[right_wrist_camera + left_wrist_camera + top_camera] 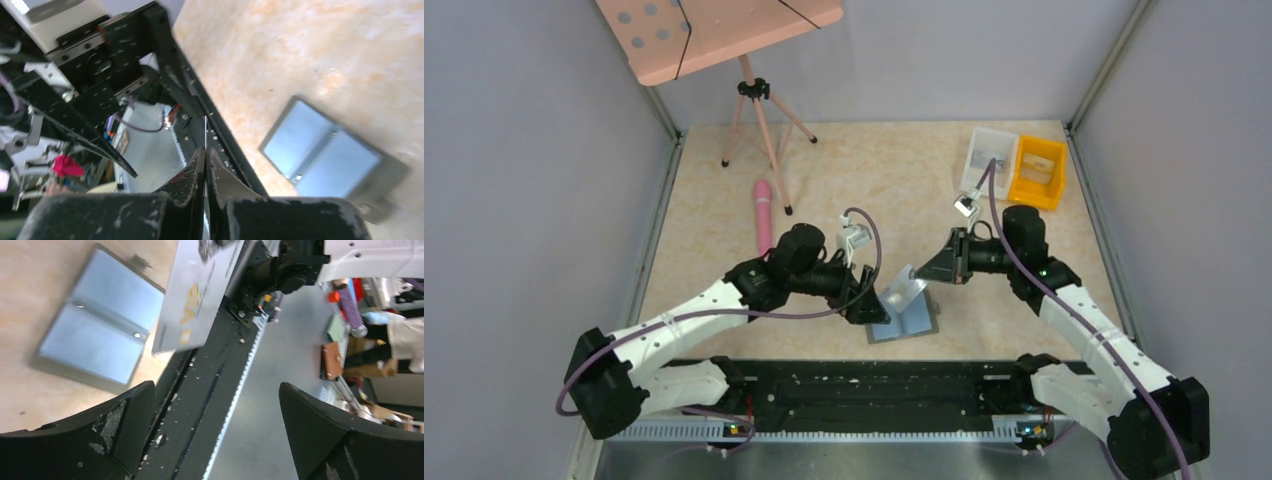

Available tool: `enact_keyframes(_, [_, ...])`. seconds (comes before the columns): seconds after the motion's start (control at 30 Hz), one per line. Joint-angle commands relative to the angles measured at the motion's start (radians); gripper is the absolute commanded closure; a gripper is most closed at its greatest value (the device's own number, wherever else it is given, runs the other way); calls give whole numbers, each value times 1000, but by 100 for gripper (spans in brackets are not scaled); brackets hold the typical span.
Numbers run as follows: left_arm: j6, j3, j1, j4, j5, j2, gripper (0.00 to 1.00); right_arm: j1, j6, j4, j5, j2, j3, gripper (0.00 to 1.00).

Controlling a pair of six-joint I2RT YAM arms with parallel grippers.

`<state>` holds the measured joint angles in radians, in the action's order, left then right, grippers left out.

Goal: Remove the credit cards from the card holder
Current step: Place the credit card in the storage box.

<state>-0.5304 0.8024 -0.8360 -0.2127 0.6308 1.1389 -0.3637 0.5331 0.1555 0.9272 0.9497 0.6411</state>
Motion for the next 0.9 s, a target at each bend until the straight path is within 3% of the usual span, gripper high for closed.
enact_keyframes(0.0, [105, 41, 3, -92, -174, -70, 1, 107, -5, 30, -84, 4, 52, 100])
enact_keyframes(0.23, [166, 26, 3, -172, -518, -125, 1, 273, 22, 7, -310, 36, 96, 100])
enact_keyframes(0.37, [126, 53, 3, -261, -754, -140, 1, 335, 39, -47, -470, 103, 146, 100])
enact_keyframes(0.7, [200, 85, 3, -405, -885, -193, 1, 392, -15, -217, -790, 370, 329, 100])
enact_keyframes(0.87, [284, 125, 3, -468, -810, -181, 1, 467, 3, -299, -757, 541, 420, 100])
